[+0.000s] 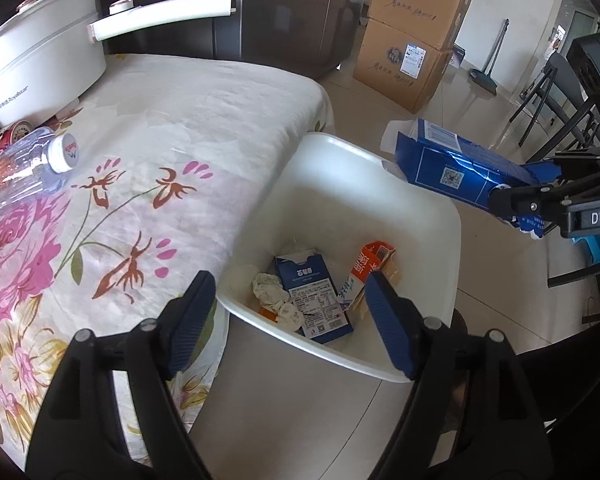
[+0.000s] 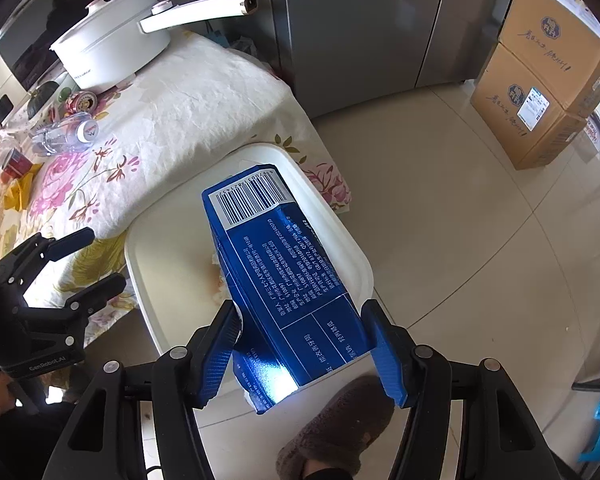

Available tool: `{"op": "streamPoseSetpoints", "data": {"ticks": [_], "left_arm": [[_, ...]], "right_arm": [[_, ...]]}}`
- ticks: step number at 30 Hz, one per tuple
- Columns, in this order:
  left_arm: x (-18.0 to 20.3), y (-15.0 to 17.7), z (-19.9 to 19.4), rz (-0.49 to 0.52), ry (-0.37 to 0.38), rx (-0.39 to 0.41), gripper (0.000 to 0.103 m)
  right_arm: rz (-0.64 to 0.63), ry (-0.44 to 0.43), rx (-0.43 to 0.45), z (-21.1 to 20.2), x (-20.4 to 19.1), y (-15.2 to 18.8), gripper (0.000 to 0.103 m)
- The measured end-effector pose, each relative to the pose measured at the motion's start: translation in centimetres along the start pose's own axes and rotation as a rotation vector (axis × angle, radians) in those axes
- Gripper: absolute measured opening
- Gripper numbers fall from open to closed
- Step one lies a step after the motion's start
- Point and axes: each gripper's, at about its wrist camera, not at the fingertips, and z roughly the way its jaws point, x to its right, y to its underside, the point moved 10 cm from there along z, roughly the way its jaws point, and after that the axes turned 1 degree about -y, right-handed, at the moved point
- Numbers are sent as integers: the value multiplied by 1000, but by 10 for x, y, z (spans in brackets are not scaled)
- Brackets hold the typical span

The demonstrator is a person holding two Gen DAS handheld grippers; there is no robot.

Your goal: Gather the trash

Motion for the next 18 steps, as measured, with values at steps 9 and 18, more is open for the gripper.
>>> {"op": "streamPoseSetpoints", "data": {"ticks": [9,18], "left_arm": [[-15,0,-10,-10,-47,17,90],[-32,2,-22,-19,-92,29,97]], "right_arm": [[0,22,3,3,-2,-4,65],[20,60,56,2,-6,-24,82]]}}
